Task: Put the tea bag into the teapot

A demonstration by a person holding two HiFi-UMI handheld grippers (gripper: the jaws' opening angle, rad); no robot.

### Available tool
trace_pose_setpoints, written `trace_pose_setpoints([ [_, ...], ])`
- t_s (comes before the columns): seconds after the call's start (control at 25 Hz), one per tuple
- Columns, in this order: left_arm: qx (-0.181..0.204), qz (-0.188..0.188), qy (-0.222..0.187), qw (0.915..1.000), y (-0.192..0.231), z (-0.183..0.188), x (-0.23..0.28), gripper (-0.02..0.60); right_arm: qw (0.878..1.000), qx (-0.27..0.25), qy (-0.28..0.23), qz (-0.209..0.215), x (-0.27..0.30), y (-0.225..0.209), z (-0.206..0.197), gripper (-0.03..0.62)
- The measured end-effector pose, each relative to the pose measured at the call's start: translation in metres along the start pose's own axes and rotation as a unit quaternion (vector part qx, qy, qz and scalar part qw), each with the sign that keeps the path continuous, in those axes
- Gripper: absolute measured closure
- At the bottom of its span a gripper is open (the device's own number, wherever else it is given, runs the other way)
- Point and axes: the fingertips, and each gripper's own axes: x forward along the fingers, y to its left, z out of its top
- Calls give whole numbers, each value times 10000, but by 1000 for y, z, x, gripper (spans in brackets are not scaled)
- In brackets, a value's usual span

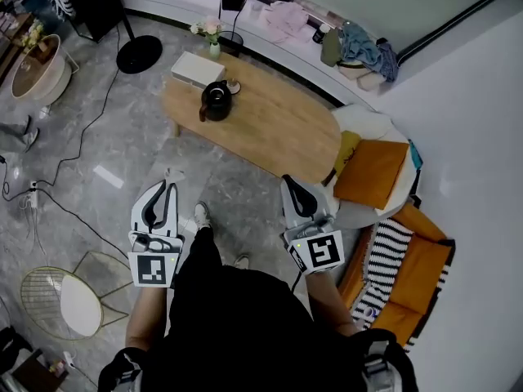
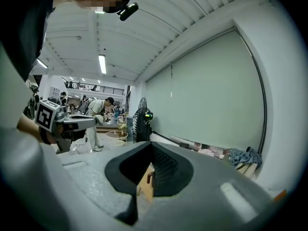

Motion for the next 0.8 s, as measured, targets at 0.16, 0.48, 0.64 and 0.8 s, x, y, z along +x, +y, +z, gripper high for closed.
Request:
trace_pose_setpoints([
  [0.16, -123, -111, -50, 9998, 45, 0, 41, 552, 9999, -89, 67, 35, 63, -2, 17, 589],
  [0.48, -357, -298, -59, 9989, 111, -8, 87, 552, 9998, -106, 174, -72, 134, 6, 40, 589],
  [0.64, -435, -467, -150, 9979, 115, -7, 102, 552, 9994, -98, 208, -253, 142, -2, 41, 589],
  [0.8, -436, -612, -154, 9971, 113, -6, 119, 552, 9991, -72, 146, -391, 151, -16, 47, 589],
])
